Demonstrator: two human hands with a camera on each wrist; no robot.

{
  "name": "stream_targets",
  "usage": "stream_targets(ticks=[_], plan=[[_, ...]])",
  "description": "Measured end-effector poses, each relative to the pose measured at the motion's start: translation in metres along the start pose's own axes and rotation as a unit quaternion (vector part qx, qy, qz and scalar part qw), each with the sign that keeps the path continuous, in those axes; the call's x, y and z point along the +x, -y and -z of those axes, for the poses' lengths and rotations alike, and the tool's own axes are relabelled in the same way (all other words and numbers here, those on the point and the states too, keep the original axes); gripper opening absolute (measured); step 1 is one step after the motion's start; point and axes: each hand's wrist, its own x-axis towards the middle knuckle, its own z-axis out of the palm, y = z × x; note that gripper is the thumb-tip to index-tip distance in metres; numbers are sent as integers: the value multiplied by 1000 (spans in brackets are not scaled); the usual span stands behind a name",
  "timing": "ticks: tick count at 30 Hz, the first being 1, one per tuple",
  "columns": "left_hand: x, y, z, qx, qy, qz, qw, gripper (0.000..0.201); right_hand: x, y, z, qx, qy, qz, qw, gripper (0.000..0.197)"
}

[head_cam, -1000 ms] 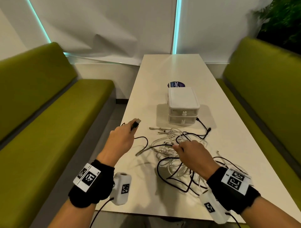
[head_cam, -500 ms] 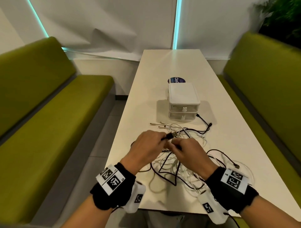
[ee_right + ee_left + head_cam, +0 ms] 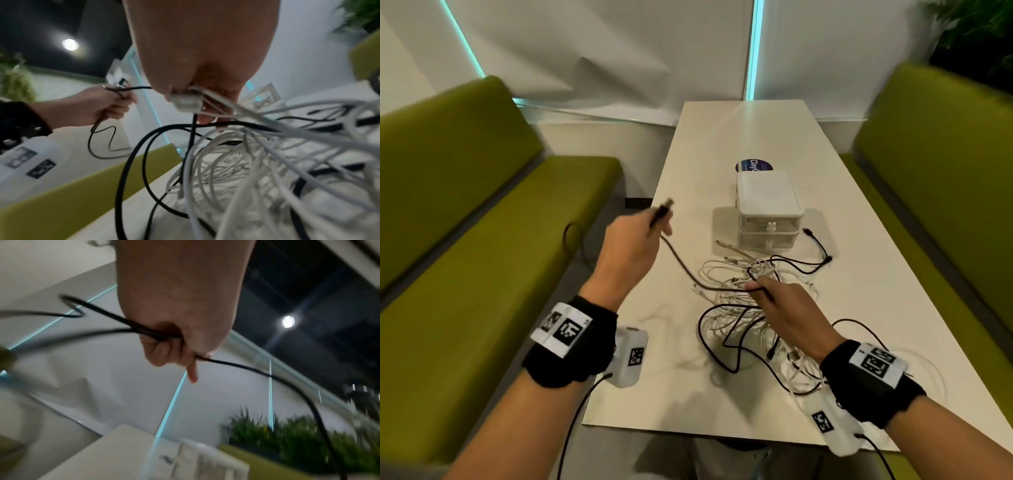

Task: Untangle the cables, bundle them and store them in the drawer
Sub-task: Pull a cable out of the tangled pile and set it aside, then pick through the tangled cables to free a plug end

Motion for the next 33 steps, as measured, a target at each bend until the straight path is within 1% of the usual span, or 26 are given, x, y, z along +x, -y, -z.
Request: stream_targets(ticks=[1,2,3,4,5,6,7,8,9,10,11,12,13,15,16,17,19,21,22,23,25,27,30,33], plan=[[-4,11,-10,86,39,15,995,25,0,1,-2,-16,5,-1,1000,19],[-11,19,-19,147,63,26,987,22,1,3,-3,-34,13,-5,999,22],[-16,23,-24,174,69,25,982,21,1,4,-4,-50,20,-9,998,24],[-21,20,-27,167,61,12,984,21,2,6,-6,-64,30,-16,997,24],[-25,14,-30,135,44,-17,990,22,3,7,-7,-78,41,-22,996,24],[-30,3,-32,92,32,-58,994,23,5,8,-8,-93,50,-30,994,24],[-36,-9,-35,55,38,-102,993,24,7,8,-10,-107,55,-35,992,24],[-42,-23,-40,37,66,-138,988,27,9,9,-10,-118,57,-38,991,23],[-49,-36,-47,37,115,-154,981,30,11,10,-11,-123,55,-36,990,21],[-57,-47,-55,62,172,-149,972,34,12,11,-10,-117,52,-36,991,19],[-64,-54,-64,92,216,-138,962,39,12,12,-9,-98,50,-36,993,22],[-69,-57,-73,114,242,-125,955,45,11,13,-6,-84,52,-37,994,27],[-72,-58,-79,129,255,-118,951,50,11,13,-5,-78,54,-37,995,30],[-70,-54,-83,131,248,-114,953,54,7,11,-2,-71,62,-31,995,26],[-67,-52,-80,127,237,-111,957,52,6,9,-2,-59,65,-27,996,21],[-63,-49,-75,123,223,-100,962,49,5,7,-3,-43,65,-25,997,20],[-53,-42,-58,96,171,-52,979,43,3,2,-3,-21,71,-35,997,31],[-41,-33,-40,51,125,-4,991,38,1,-5,-5,0,80,-43,996,34],[-37,-28,-32,33,121,12,992,36,-1,-7,-5,7,82,-39,996,34],[-34,-23,-26,27,132,23,991,35,-1,-9,-6,4,82,-30,996,35],[-33,-12,-17,43,168,36,984,33,0,-7,-7,-10,86,-21,996,36],[-32,3,-10,52,179,62,980,32,1,-5,-8,-25,87,-7,996,37],[-26,37,3,54,164,118,978,27,4,0,-11,-77,87,27,993,37],[-17,66,16,105,139,139,975,28,7,6,-16,-114,74,46,990,37]])
